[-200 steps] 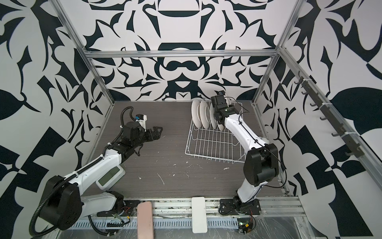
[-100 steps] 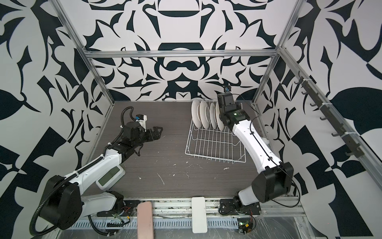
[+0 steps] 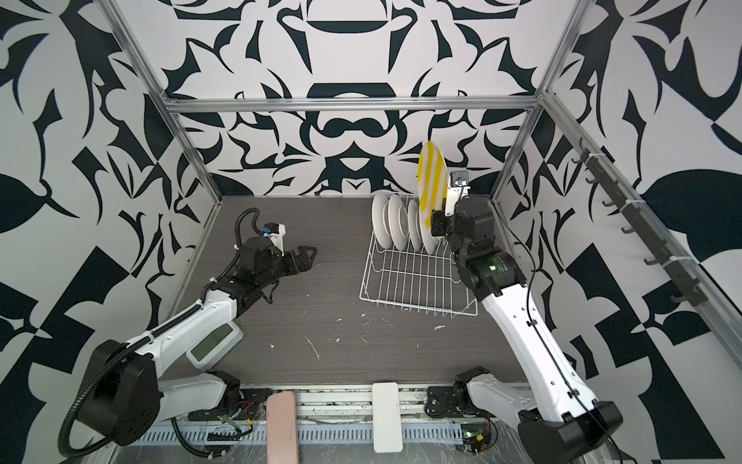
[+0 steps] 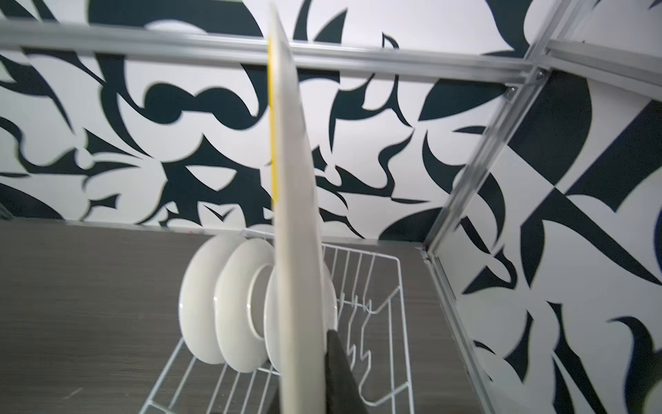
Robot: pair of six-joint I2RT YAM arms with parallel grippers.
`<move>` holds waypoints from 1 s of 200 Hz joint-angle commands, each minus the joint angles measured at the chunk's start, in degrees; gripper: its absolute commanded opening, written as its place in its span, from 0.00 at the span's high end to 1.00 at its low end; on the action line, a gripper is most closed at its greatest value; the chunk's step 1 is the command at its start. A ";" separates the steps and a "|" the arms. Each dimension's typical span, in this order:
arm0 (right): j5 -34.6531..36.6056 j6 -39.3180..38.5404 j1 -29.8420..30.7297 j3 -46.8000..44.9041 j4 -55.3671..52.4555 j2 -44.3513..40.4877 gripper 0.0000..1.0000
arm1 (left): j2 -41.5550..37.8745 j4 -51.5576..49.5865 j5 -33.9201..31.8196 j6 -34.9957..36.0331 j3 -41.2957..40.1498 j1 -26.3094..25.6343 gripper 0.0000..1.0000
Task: Unload the plates from the dish rack
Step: Pick up the plate from the dish rack, then place a plate at the top-left of the table.
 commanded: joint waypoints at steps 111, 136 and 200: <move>-32.05 36.74 0.71 -6.39 30.25 5.84 1.00 | -1.99 5.45 15.12 -1.49 3.36 -0.05 0.03; -32.53 38.91 2.40 -8.90 32.29 7.31 1.00 | -2.18 7.38 14.42 -2.06 2.21 0.63 0.03; -35.88 42.06 3.69 -11.76 34.64 9.65 1.00 | -0.52 17.80 23.76 -11.51 -0.62 5.36 0.05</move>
